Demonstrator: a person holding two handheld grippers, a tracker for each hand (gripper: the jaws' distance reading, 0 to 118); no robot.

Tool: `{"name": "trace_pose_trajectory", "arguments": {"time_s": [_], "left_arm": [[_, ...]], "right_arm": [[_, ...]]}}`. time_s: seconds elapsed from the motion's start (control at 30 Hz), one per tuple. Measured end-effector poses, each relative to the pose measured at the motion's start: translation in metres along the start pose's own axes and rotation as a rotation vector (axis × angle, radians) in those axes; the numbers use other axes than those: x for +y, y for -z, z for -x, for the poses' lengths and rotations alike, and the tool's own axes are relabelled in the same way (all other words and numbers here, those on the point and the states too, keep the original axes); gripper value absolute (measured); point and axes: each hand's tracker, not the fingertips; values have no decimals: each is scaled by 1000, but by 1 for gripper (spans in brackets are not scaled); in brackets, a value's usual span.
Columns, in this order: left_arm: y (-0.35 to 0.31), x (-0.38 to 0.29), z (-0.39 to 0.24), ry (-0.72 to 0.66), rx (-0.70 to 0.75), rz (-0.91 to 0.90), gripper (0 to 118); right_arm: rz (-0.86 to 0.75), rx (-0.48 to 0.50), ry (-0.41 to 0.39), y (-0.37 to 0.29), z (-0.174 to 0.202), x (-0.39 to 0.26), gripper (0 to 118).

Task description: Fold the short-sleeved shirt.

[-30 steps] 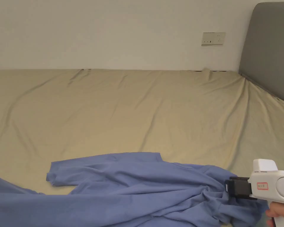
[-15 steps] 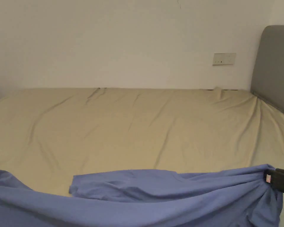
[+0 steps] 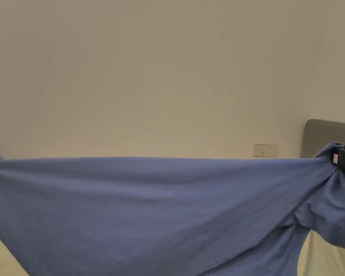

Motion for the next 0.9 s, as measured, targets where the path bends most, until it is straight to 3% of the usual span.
{"name": "trace_pose_trajectory", "arguments": {"time_s": [0.07, 0.23, 0.47, 0.73, 0.9], "left_arm": [[19, 11, -21, 83, 52, -22, 4], [72, 27, -52, 134, 84, -42, 4], [147, 42, -70, 150, 85, -62, 3], [224, 42, -104, 146, 79, -116, 3], [251, 27, -104, 80, 6, -184, 3]], "right_arm": [[-16, -37, -42, 15, 9, 22, 13], [-104, -166, -87, 55, 20, 67, 13], [-138, -223, -55, 130, 3, 98, 13], [-149, -284, -17, 200, -4, 85, 13], [-116, -302, -80, 236, -12, 51, 13]]}}
